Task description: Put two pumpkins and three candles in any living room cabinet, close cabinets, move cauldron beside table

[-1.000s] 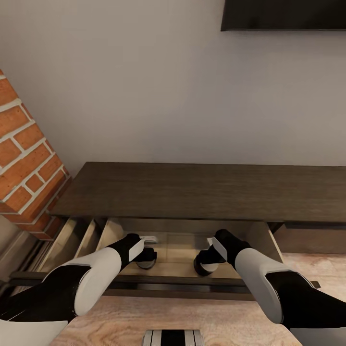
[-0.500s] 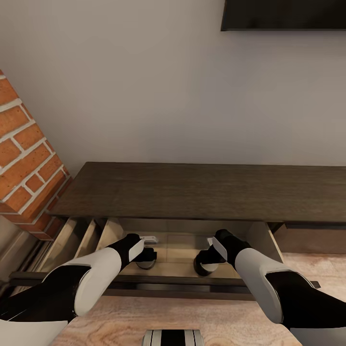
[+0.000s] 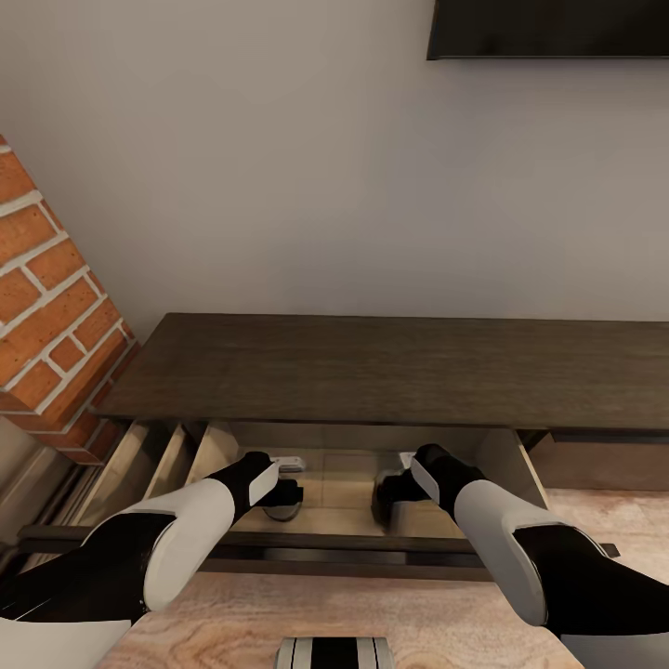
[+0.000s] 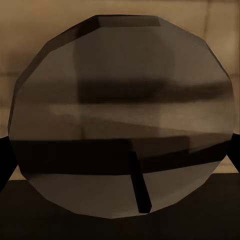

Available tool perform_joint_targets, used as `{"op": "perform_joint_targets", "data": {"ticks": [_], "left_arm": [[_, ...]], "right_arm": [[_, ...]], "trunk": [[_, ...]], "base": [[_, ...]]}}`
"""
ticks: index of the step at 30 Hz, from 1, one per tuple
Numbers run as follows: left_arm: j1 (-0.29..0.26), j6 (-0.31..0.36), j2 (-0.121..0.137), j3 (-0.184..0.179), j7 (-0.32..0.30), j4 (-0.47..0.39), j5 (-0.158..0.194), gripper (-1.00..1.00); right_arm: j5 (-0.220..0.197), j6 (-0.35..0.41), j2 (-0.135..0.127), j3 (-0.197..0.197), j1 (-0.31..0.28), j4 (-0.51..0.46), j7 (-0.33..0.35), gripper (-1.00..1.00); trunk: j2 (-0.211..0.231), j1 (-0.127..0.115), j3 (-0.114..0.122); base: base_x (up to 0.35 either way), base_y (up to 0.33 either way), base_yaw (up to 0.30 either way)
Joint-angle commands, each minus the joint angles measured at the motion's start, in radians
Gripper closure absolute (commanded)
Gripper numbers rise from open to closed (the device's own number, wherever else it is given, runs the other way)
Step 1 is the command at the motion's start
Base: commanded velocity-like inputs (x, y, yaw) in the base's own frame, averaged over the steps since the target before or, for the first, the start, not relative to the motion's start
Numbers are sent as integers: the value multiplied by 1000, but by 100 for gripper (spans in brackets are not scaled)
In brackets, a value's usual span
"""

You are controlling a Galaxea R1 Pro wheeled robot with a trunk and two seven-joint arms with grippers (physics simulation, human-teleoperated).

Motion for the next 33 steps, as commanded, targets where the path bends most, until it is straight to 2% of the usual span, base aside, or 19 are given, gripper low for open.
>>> {"op": "perform_joint_targets", "data": {"ticks": [1, 10, 27, 28, 33], "left_arm": [[-1, 1, 0, 3, 7, 1, 6, 100], [-1, 2, 0, 3, 6, 3, 6, 100], [-1, 2, 0, 3, 5, 3, 6, 100], [-1, 2, 0, 3, 5, 3, 6, -100], [-1, 3, 0, 3, 5, 3, 6, -100]], "right_arm": [[-1, 0, -1, 5, 0, -2, 4, -100], [0, -52, -2, 5, 3, -2, 5, -100], [-1, -57, -2, 5, 3, -2, 5, -100], [-1, -57, -2, 5, 3, -2, 5, -100], [-1, -57, -2, 5, 3, -2, 5, -100]], "trunk": [[0, 0, -1], [0, 0, -1], [0, 0, -1], [0, 0, -1], [0, 0, -1]], "base": [[0, 0, 0], [0, 0, 0], [0, 0, 0], [0, 0, 0], [0, 0, 0]]}}
